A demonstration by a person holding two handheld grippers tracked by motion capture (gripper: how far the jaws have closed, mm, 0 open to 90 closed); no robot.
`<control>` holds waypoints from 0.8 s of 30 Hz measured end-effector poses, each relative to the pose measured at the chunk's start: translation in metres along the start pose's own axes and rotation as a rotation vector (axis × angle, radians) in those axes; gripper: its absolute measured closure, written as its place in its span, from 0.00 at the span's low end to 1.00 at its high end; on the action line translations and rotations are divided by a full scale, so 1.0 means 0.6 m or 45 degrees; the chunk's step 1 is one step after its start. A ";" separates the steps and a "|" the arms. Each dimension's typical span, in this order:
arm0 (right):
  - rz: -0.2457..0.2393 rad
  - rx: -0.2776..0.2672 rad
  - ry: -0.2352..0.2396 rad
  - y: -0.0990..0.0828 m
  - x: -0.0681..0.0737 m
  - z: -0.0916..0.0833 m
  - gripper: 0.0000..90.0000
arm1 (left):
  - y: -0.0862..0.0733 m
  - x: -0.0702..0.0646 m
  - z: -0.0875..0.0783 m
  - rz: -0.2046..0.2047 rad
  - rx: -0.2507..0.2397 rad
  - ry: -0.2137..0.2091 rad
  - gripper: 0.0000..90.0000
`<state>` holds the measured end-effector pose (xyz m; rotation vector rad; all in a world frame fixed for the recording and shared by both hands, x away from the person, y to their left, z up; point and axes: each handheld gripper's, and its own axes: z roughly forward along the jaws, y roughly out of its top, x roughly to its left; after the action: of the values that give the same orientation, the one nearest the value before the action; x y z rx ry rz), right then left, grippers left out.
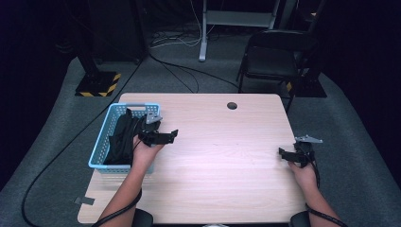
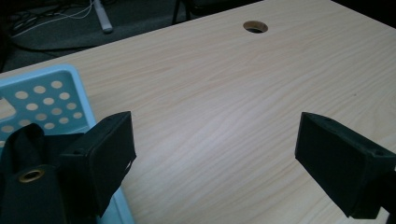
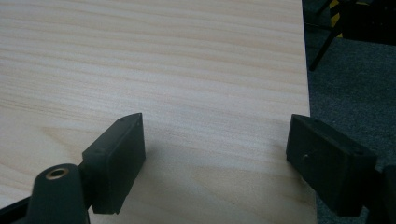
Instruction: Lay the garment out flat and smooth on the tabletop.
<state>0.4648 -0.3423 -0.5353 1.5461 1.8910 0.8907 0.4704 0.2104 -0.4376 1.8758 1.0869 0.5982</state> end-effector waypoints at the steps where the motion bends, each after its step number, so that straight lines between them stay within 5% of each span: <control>1: 0.000 0.000 0.000 0.000 0.000 0.000 0.21 | 0.000 0.003 -0.001 -0.002 0.000 0.006 0.13; 24: 0.000 0.000 0.000 0.000 0.000 0.000 0.21 | -0.011 0.046 -0.013 -0.059 0.016 0.102 0.12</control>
<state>0.4648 -0.3423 -0.5353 1.5459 1.8912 0.8909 0.4757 0.2391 -0.4395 1.8458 1.1848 0.6461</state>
